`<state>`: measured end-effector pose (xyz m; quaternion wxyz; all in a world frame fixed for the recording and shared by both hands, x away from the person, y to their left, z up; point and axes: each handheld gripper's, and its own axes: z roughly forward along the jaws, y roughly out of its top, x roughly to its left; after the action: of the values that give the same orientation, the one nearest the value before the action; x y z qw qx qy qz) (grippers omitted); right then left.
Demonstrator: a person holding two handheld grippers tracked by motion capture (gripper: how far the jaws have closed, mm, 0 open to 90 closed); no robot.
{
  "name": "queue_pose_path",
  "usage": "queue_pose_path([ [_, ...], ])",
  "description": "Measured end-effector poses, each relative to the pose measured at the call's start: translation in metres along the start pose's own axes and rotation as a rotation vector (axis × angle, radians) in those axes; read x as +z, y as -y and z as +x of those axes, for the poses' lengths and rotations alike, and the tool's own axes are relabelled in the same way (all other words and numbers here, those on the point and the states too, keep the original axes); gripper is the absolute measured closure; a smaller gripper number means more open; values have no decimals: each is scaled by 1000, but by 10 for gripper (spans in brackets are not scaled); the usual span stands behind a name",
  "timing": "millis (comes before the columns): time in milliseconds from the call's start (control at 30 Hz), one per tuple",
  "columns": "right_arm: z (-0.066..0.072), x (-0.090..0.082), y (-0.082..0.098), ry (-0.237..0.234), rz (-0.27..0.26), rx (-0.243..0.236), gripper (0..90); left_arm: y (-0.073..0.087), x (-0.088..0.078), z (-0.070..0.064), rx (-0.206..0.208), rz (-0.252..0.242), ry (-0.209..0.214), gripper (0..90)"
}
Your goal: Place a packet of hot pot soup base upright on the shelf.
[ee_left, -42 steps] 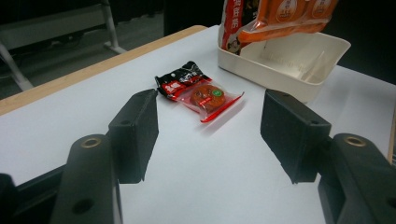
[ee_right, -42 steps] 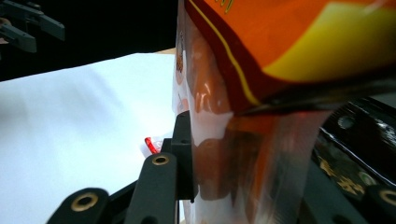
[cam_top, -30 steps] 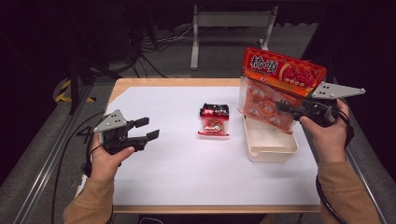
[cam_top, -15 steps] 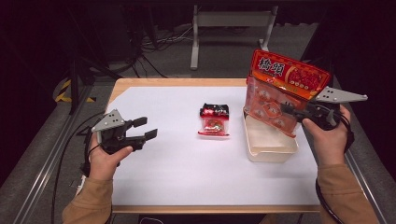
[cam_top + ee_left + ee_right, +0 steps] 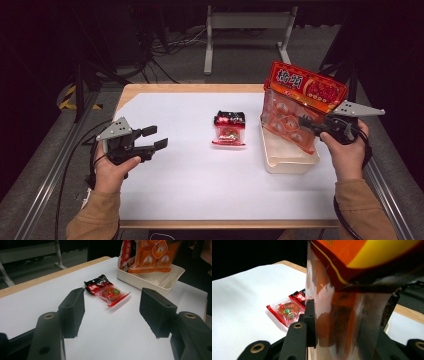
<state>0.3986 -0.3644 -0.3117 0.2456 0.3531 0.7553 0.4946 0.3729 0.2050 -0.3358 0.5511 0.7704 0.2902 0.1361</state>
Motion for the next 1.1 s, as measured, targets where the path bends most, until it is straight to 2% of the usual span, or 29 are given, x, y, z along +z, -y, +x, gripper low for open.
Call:
queue_pose_path([
  [33, 0, 1, 1, 1, 3, 0, 704, 0, 0, -1, -9, -1, 3, 379],
  [200, 2, 7, 7, 19, 33, -3, 703, 1, 1, 0, -1, 6, 0, 376],
  [400, 2, 10, 15, 42, 44, 2, 703, 2, 2, 0, -10, 14, 4, 372],
  [467, 3, 13, 17, 41, 61, 5, 703, 2, 3, 0, -14, 13, 6, 372],
  [667, 1, 15, 24, 30, 59, 18, 703, 2, 3, 0, -15, 13, 7, 370],
  [733, 3, 18, 25, 36, 76, 4, 703, 2, 4, 0, -13, 17, 9, 370],
  [900, 3, 27, 34, 12, 109, 15, 703, 2, 4, 0, -7, 18, 10, 368],
  [1033, 8, 34, 42, 19, 130, -18, 703, 2, 5, 0, -16, 20, 13, 367],
  [1100, 8, 34, 43, 20, 127, -12, 703, 2, 6, 0, -12, 21, 13, 366],
])
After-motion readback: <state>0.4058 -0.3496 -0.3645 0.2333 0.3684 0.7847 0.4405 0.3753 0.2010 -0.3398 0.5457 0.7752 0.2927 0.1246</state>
